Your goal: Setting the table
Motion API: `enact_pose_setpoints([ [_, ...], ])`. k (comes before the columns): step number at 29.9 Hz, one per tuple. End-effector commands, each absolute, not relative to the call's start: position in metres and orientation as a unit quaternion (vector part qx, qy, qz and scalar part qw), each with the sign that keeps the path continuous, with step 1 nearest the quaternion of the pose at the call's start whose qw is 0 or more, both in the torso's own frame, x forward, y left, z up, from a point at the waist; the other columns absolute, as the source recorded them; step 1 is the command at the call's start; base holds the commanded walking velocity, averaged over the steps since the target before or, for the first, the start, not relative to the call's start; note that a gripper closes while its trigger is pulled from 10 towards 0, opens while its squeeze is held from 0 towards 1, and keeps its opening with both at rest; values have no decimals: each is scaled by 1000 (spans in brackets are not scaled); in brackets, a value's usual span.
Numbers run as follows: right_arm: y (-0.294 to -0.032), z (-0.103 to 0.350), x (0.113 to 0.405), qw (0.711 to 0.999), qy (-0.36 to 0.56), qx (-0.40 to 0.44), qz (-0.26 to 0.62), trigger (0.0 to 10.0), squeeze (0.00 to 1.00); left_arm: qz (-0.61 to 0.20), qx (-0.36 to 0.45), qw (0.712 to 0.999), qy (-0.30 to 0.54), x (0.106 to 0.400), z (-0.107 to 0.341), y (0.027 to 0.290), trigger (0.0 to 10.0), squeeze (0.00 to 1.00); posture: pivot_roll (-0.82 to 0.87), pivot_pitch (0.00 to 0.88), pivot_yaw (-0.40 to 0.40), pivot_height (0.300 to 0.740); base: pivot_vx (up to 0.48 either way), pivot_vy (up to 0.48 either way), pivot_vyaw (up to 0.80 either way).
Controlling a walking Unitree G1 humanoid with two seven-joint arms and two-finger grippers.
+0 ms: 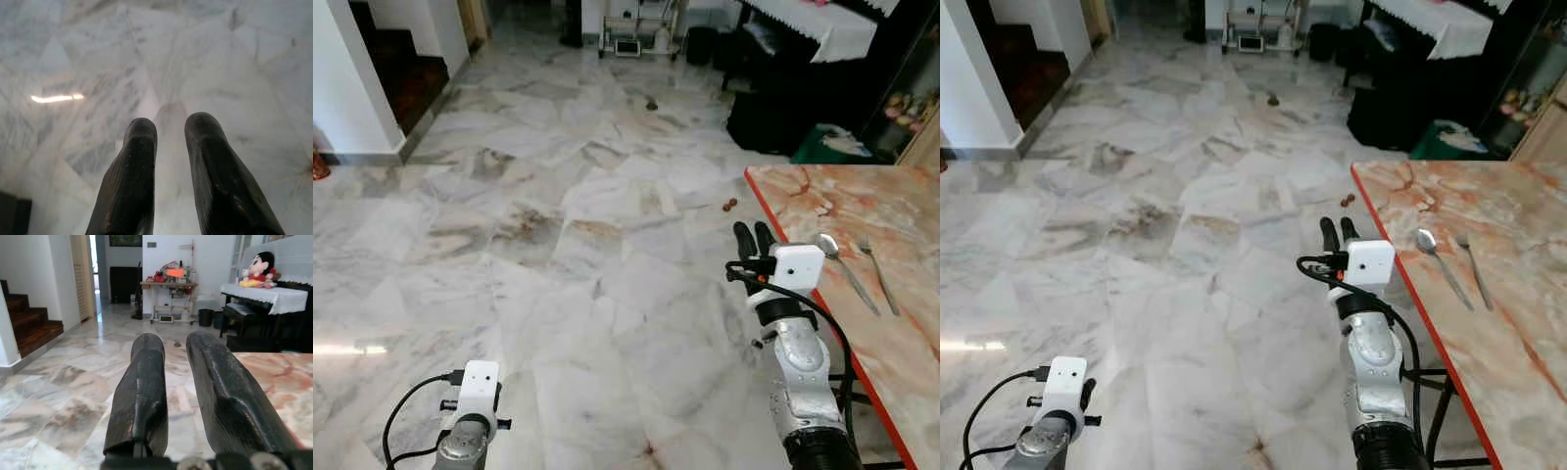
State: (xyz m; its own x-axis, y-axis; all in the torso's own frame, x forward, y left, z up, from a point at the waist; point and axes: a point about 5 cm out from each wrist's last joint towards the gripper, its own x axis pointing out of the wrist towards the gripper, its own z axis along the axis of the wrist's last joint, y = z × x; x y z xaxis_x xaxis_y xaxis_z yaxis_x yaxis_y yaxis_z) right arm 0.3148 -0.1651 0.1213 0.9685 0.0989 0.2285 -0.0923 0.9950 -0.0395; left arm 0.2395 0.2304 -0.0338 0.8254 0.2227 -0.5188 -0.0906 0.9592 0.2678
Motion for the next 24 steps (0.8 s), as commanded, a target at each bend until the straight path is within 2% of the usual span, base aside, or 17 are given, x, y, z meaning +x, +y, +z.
enact_pose_setpoints([
  [1,-174,123,315,993,-115,-19,36,10000,0,80,110,951,277,241,-34,224,10000,0,101,0,-49,727,349,0,800],
  [24,-174,134,320,993,-115,-11,36,10000,0,80,105,952,276,242,-34,221,10000,0,103,0,-53,727,329,0,36],
])
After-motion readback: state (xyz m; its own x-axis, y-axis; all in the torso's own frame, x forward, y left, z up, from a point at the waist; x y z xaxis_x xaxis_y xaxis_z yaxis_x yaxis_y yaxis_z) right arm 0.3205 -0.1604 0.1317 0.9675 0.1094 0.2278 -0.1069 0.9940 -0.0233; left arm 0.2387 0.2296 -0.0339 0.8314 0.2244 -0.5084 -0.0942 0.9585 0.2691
